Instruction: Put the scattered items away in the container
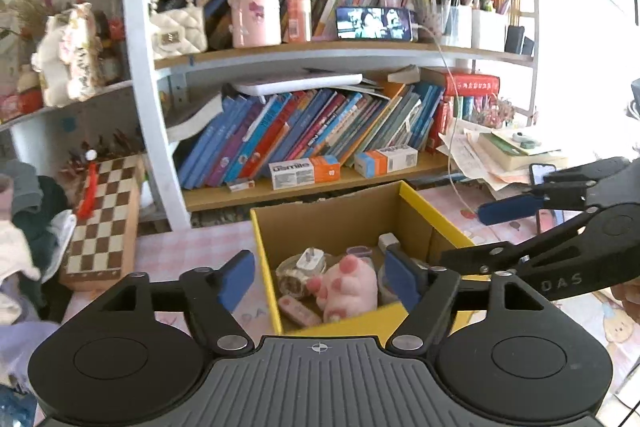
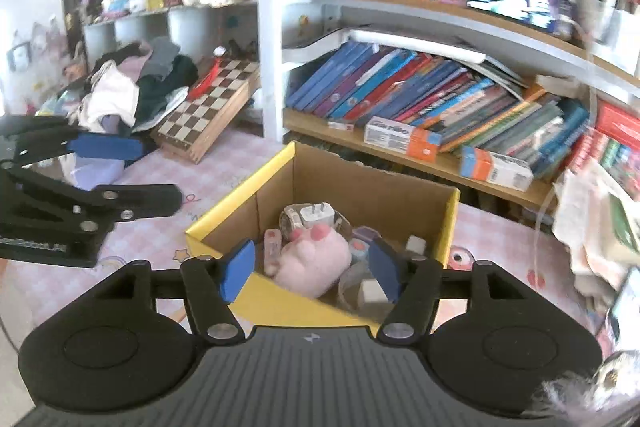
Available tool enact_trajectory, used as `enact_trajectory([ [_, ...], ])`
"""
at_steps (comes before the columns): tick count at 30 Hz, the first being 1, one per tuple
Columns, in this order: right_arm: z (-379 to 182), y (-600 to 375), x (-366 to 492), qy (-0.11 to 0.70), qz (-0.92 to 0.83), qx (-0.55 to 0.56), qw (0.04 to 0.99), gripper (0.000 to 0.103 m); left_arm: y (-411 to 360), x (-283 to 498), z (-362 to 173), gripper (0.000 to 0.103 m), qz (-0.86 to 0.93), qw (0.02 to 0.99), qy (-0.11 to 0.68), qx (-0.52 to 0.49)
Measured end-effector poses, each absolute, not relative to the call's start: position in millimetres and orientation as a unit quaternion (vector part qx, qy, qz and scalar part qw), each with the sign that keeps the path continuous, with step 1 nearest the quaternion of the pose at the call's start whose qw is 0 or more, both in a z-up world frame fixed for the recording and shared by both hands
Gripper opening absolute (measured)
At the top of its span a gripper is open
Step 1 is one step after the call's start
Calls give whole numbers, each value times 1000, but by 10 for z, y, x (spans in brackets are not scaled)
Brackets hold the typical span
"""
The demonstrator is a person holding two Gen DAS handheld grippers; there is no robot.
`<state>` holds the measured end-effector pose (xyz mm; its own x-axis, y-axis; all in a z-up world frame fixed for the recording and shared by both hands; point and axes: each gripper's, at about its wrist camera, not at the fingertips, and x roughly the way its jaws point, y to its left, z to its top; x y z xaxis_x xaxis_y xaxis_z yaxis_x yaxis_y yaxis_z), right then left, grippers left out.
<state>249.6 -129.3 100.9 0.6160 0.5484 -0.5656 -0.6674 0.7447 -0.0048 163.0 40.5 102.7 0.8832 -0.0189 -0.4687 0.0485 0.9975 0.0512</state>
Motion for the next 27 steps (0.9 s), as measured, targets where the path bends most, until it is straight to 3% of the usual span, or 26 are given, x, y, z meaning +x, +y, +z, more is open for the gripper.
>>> enact_trajectory([
  [10,773,-1525,1700,266,295,-98,913,68,338,996,845,83,-13,970,242,18],
  [15,668,-1632,1380,260,270,-89,923,76,298,727,714,88,-1,969,248,10],
  [21,482,-1749,1073,268,243,-83,929,83,217,497,490,90,12,961,275,6],
  [27,261,-1824,838,295,225,-72,926,85,117,312,262,90,24,953,303,-5],
])
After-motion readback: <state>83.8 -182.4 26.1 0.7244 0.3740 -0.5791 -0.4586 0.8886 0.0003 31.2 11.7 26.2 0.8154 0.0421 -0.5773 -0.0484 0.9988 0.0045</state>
